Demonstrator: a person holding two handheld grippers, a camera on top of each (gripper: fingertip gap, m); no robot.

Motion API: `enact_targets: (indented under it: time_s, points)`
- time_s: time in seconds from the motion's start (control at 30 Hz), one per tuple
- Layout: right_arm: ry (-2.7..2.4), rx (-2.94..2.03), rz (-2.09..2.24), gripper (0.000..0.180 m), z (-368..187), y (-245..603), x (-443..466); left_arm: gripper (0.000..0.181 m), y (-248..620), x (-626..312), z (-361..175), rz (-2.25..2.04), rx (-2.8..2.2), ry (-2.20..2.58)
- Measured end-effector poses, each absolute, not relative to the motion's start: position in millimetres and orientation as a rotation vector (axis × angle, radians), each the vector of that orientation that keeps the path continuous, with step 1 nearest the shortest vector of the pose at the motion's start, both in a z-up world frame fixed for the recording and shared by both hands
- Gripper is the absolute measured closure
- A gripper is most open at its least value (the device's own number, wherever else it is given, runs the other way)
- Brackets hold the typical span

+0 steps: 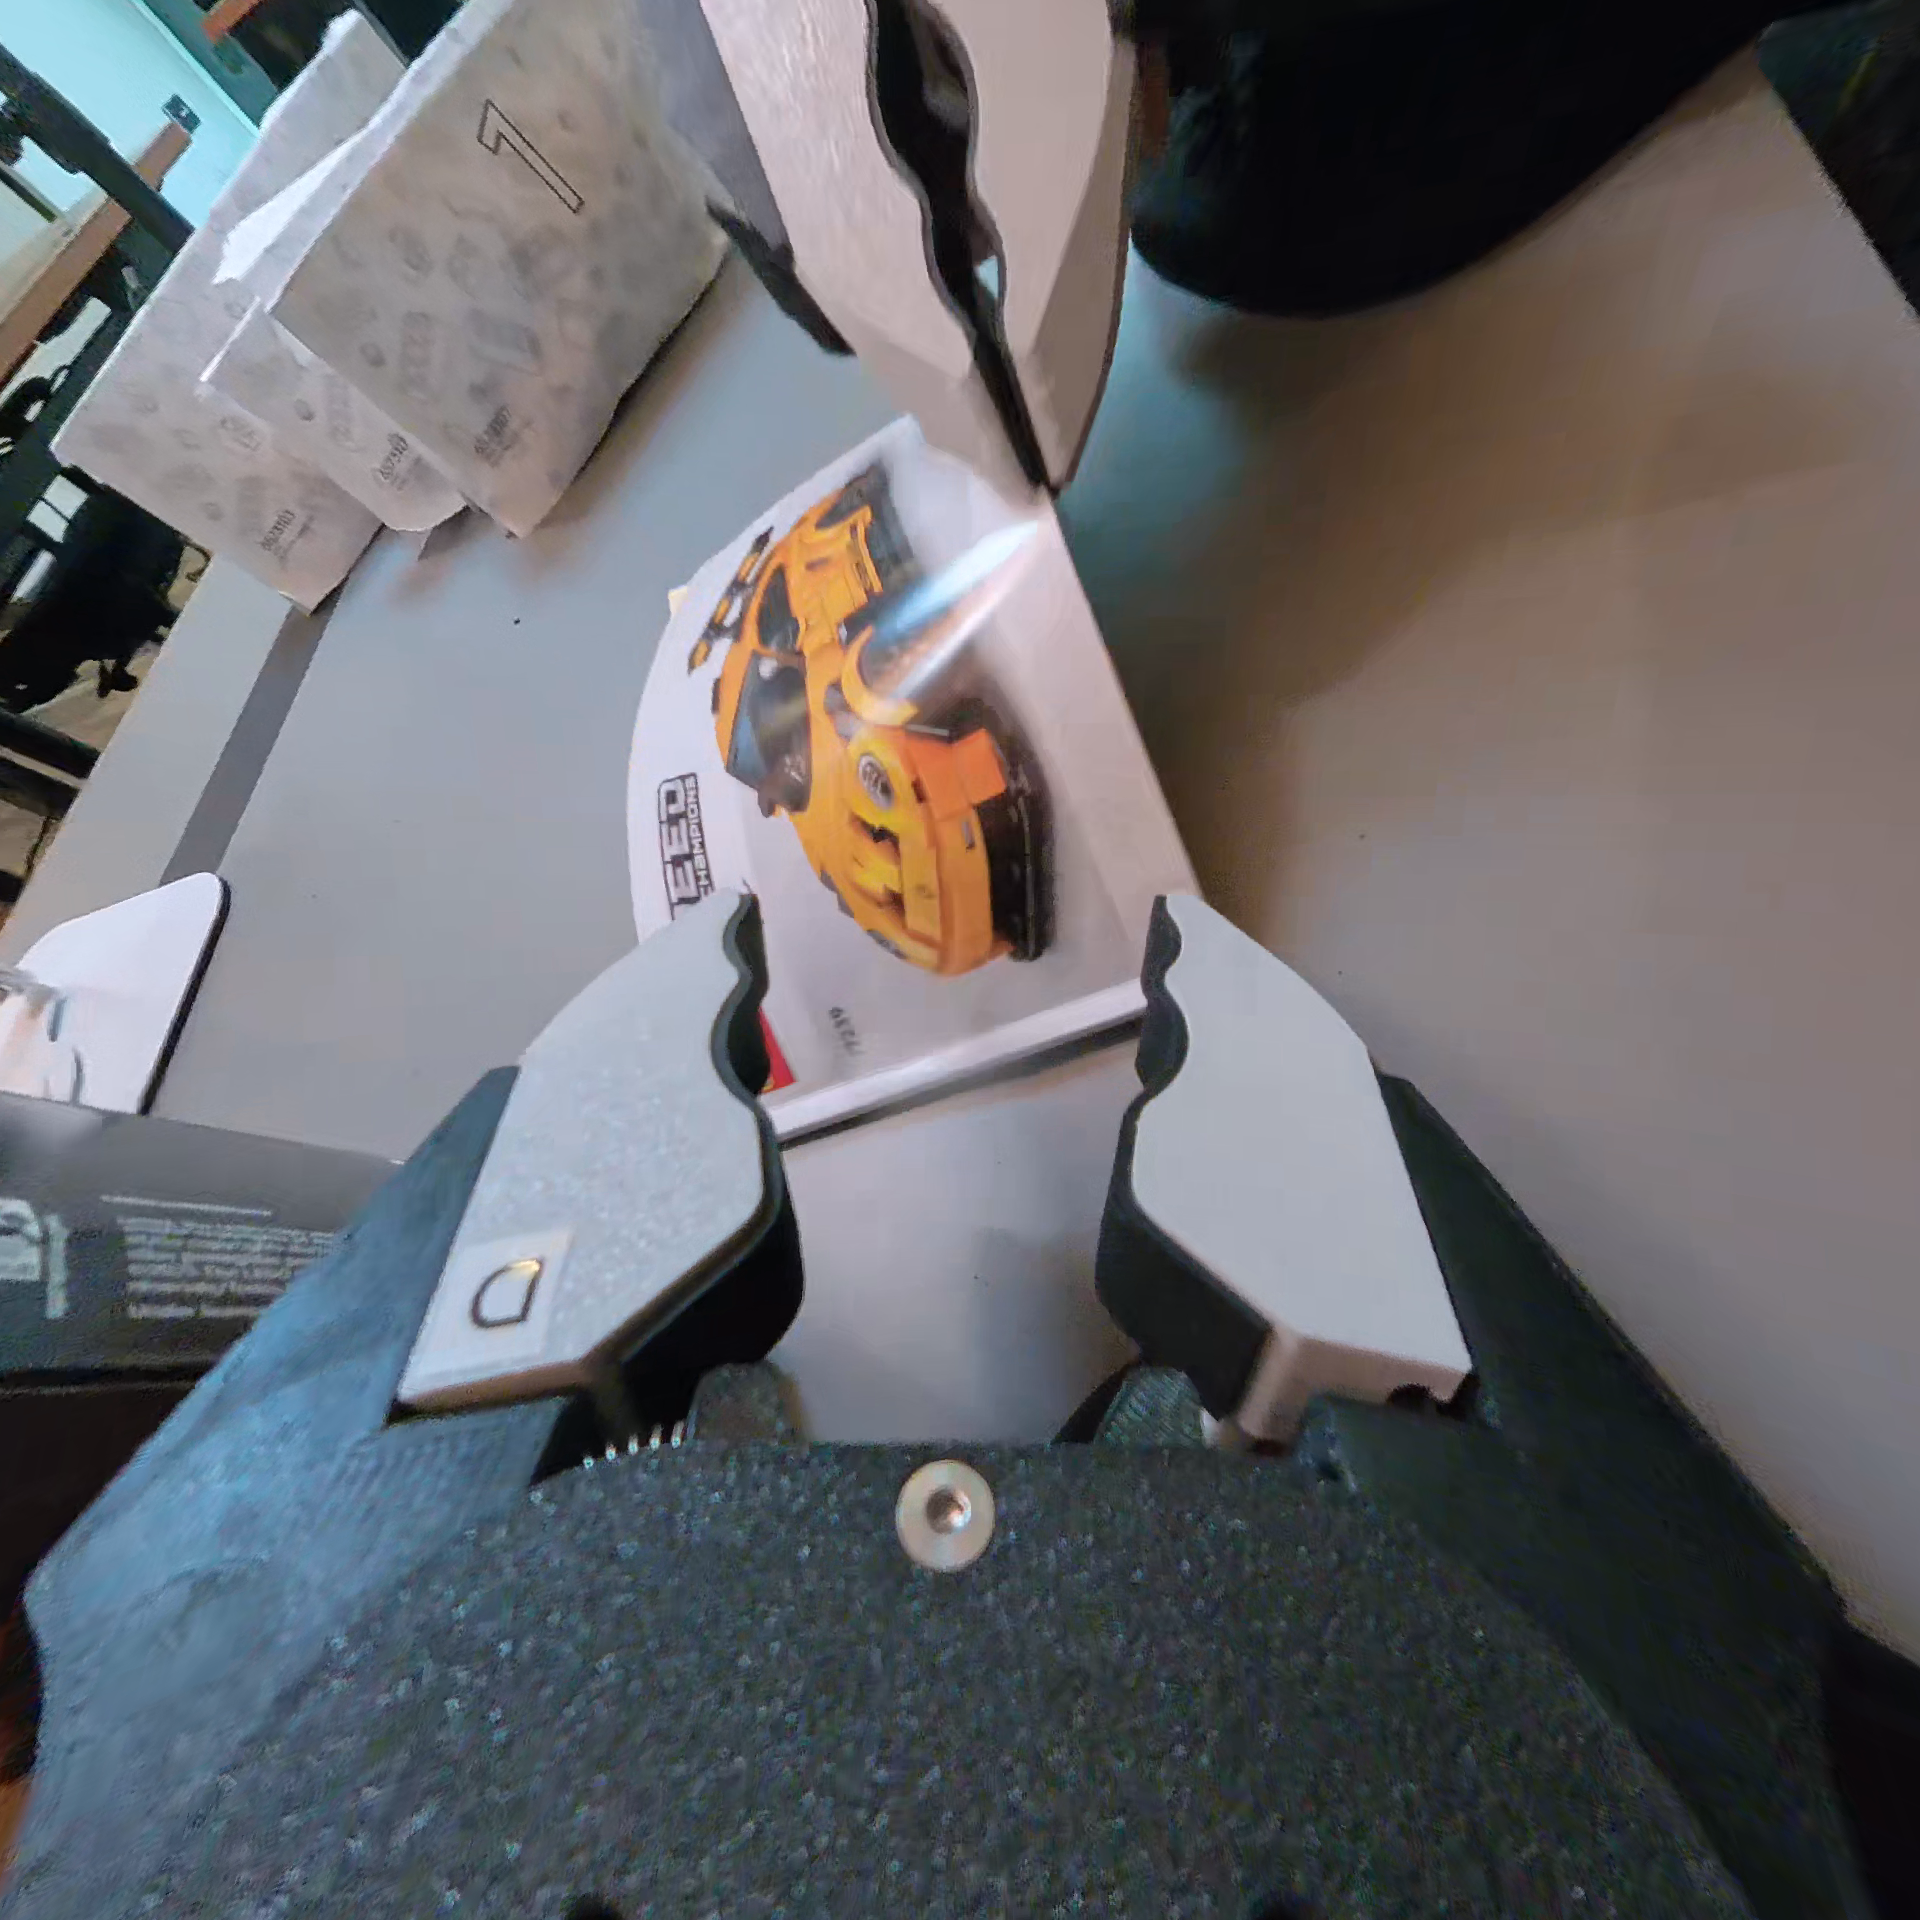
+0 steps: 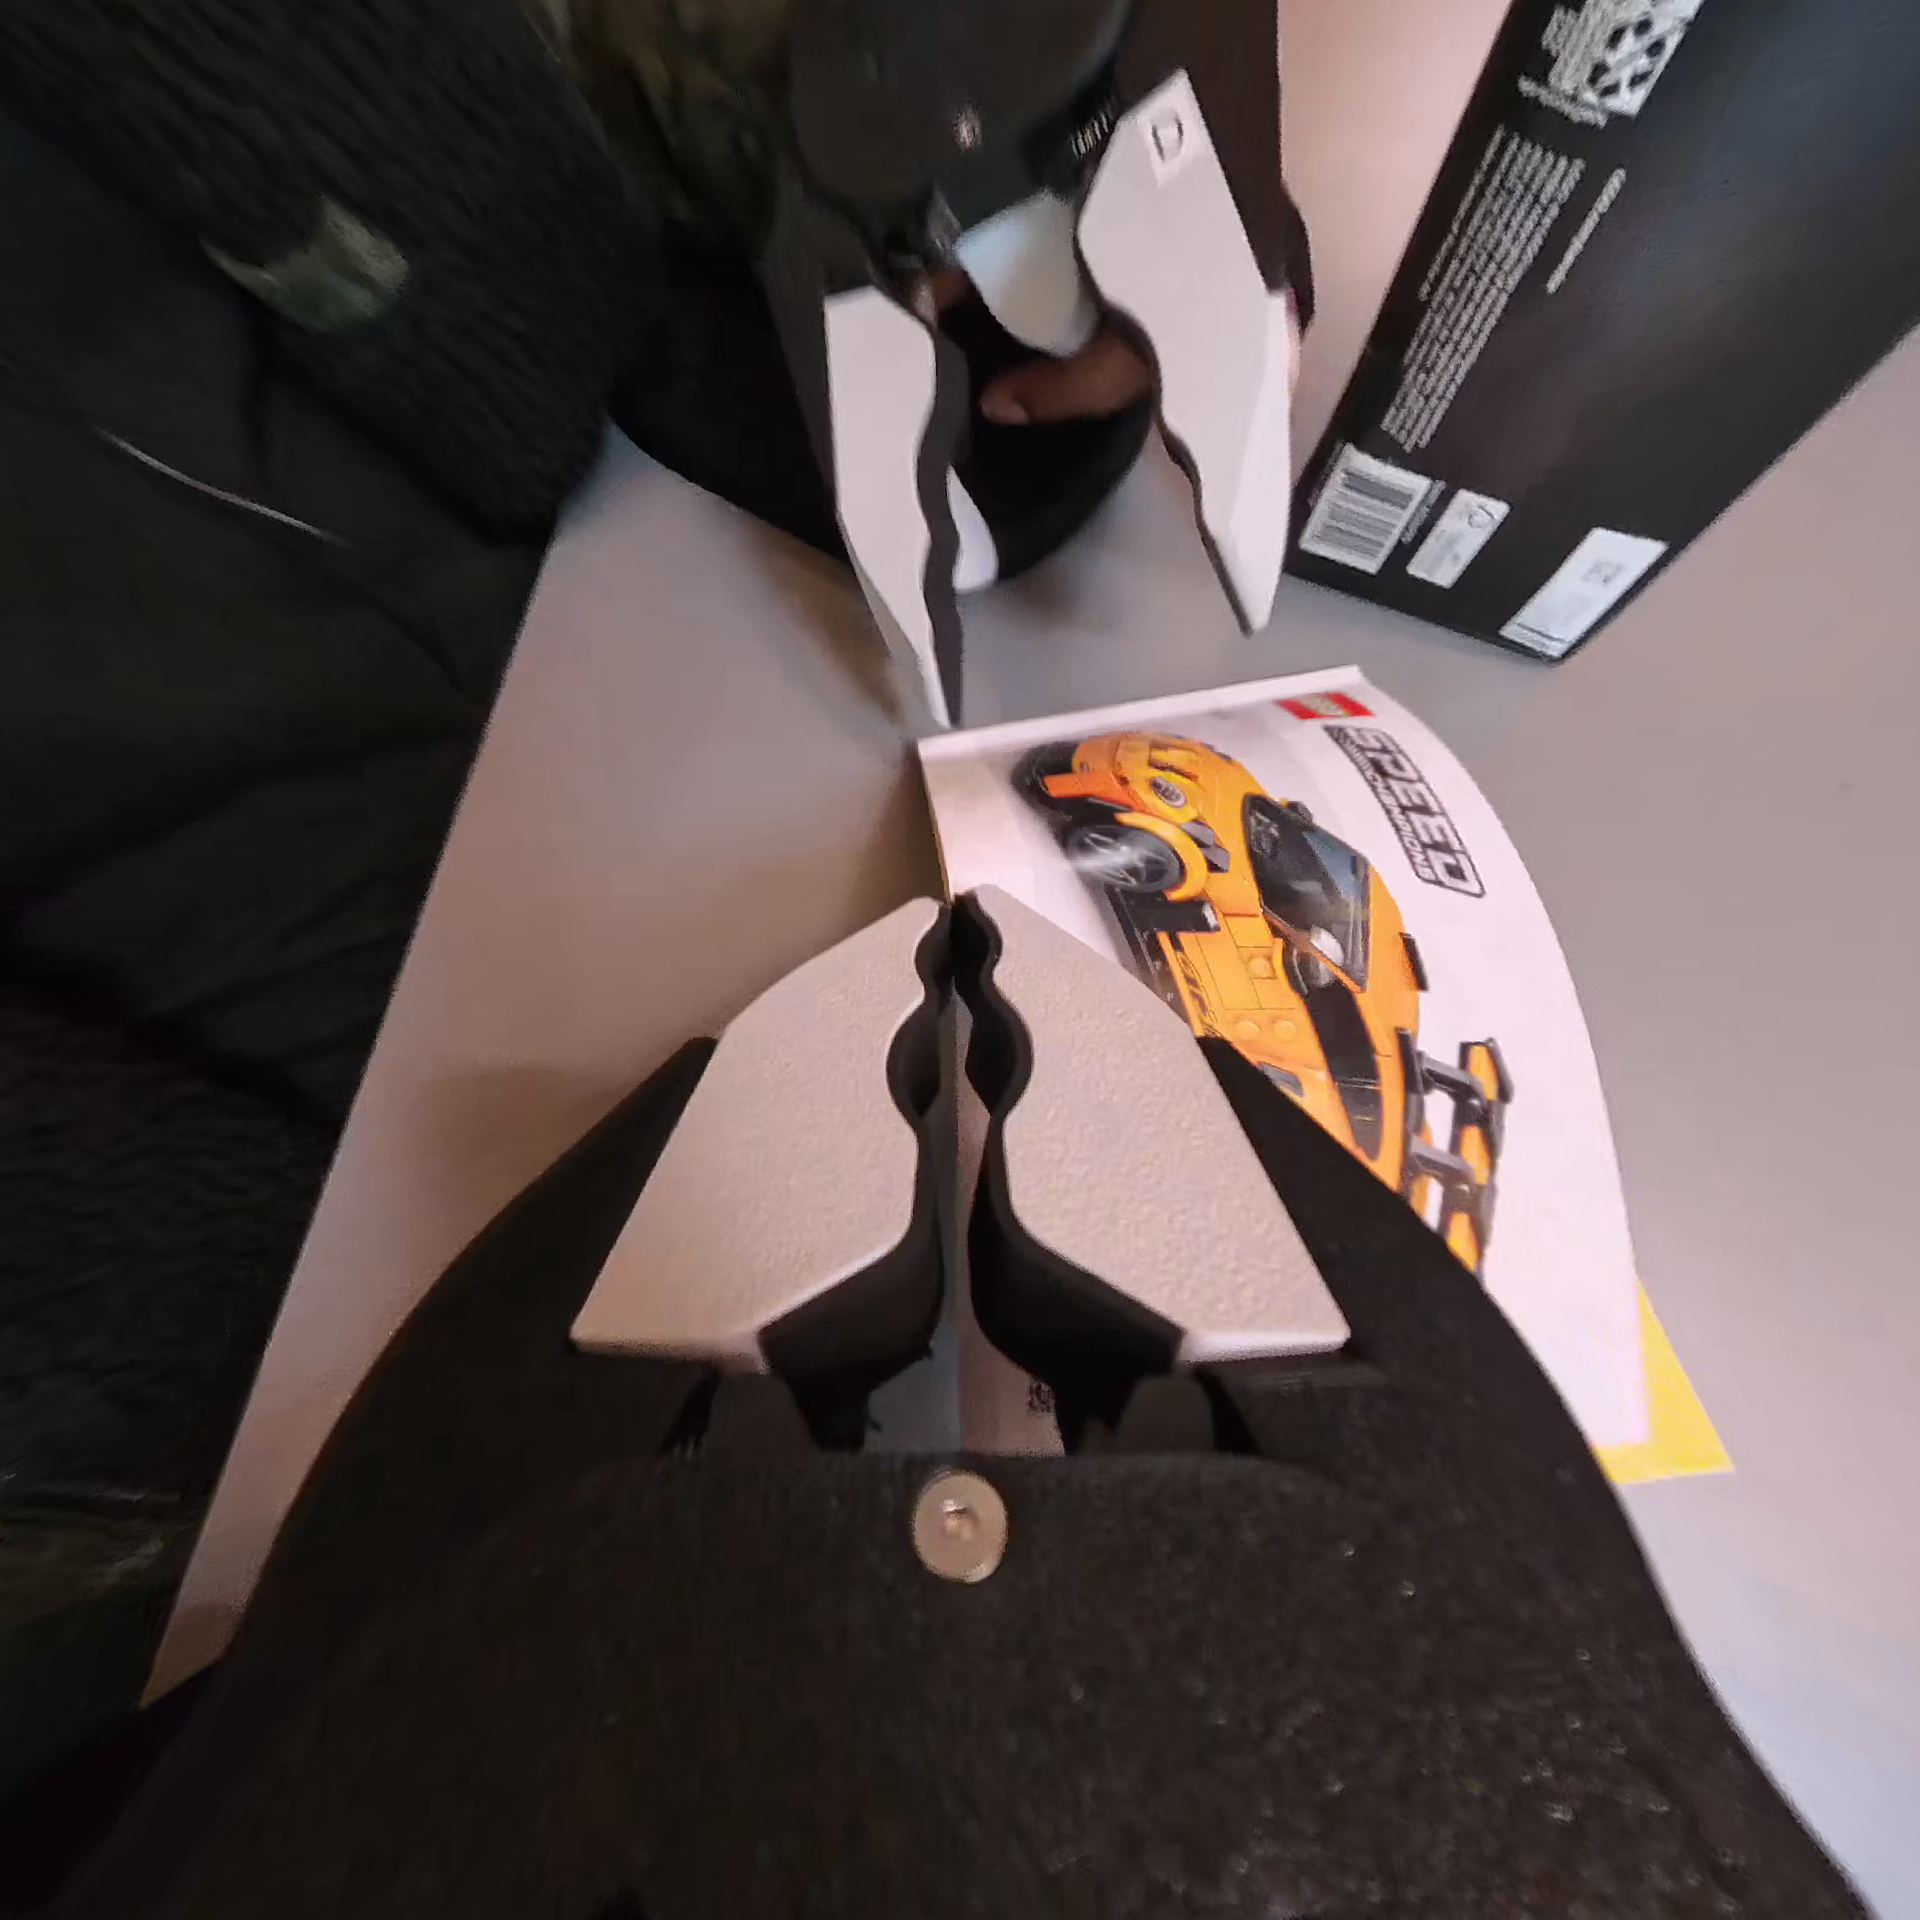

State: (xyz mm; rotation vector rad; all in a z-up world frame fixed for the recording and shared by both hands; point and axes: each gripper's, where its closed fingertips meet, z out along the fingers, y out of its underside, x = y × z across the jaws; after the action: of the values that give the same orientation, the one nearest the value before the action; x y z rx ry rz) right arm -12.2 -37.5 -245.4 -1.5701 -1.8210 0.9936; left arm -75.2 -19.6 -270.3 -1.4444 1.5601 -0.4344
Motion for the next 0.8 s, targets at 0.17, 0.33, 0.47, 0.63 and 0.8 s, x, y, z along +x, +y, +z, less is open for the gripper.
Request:
enact_targets:
  time_s: [0.17,0.33,0.47,0.63,0.8]
  points:
    - [-1.817,-1.559,1.04,0.18,-243.5,-40.2,-13.2,0.122,-16.4,-70.8,-282.2,-0.288,-1.42,1.635]
    - [-1.714,-1.535,1.085,0.18,-229.3,-30.1,-6.6,0.171,-15.3,-74.5,-284.0,-0.255,-1.442,1.645]
    - [-1.652,-1.497,1.099,0.18,-216.7,-26.7,-4.7,0.181,-12.1,-75.4,-275.8,-0.21,-1.392,1.614]
    - [-1.681,-1.619,0.772,0.143,-238.8,-5.0,9.5,0.156,-9.0,-77.2,-269.9,-0.206,-1.375,1.579]
    - [-1.896,-1.676,0.59,0.125,-282.4,-17.1,3.5,0.151,-14.6,-77.2,-268.1,-0.319,-1.422,1.56]
